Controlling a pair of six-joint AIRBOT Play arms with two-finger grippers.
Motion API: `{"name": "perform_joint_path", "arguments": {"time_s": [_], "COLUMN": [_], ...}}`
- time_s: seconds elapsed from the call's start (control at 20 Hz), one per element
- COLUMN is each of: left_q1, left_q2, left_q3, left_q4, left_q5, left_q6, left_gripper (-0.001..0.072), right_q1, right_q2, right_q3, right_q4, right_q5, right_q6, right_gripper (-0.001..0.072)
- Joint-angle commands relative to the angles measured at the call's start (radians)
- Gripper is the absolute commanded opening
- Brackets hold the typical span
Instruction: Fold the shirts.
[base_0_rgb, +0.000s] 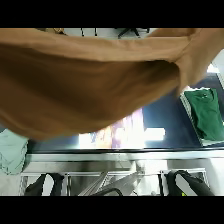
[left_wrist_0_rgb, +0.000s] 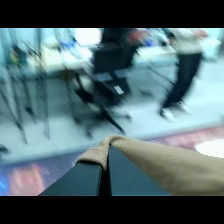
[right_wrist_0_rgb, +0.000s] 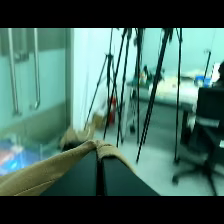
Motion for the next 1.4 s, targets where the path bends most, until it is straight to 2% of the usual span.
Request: {"name": "perform_joint_path", "arguments": {"time_s": [0.0, 0.15, 0.2, 0.3, 0.4, 0.65, 0.8, 1.0, 1.2, 1.35], "left_q1": [-0.119, -0.256, -0.312, -0.401, -0.439, -0.442, -0.44, -0.44, -0.44, -0.444], "left_q2": [-0.195, -0.38, -0.455, -0.616, -0.778, -1.099, -1.18, -1.239, -1.244, -1.244], "left_q3": [-0.003, -0.125, -0.166, -0.217, -0.213, 0.016, 0.133, 0.169, 0.064, -0.008], "left_q4": [0.026, 0.166, 0.233, 0.356, 0.374, 0.376, 0.392, 0.505, 0.515, 0.513], "left_q5": [-0.112, -0.024, 0.027, 0.164, 0.254, 0.187, 0.119, 0.048, 0.115, 0.167], "left_q6": [-0.016, 0.021, 0.038, 0.037, 0.031, -0.018, -0.039, -0.1, -0.096, -0.085], "left_gripper": [0.001, 0.001, 0.001, 0.001, 0.001, 0.001, 0.001, 0.001, 0.001, 0.0011], "right_q1": [-0.004, 0.024, 0.048, 0.103, 0.126, 0.13, 0.123, 0.12, 0.119, 0.124], "right_q2": [-0.101, -0.241, -0.298, -0.448, -0.616, -0.938, -0.974, -0.983, -1.035, -1.062], "right_q3": [-0.032, -0.172, -0.221, -0.29, -0.281, -0.113, -0.072, -0.073, -0.074, -0.074], "right_q4": [-0.011, 0.003, 0.002, 0.0, 0.003, 0.01, -0.033, -0.293, -0.441, -0.444], "right_q5": [0.092, 0.074, 0.053, -0.044, -0.137, -0.159, -0.162, -0.111, -0.02, -0.016], "right_q6": [0.039, 0.045, 0.015, -0.04, -0.042, -0.024, -0.022, 0.067, 0.13, 0.129], "right_gripper": [0.002, 0.002, 0.0021, 0.002, 0.002, 0.002, 0.002, 0.0019, 0.0019, 0.002]}}
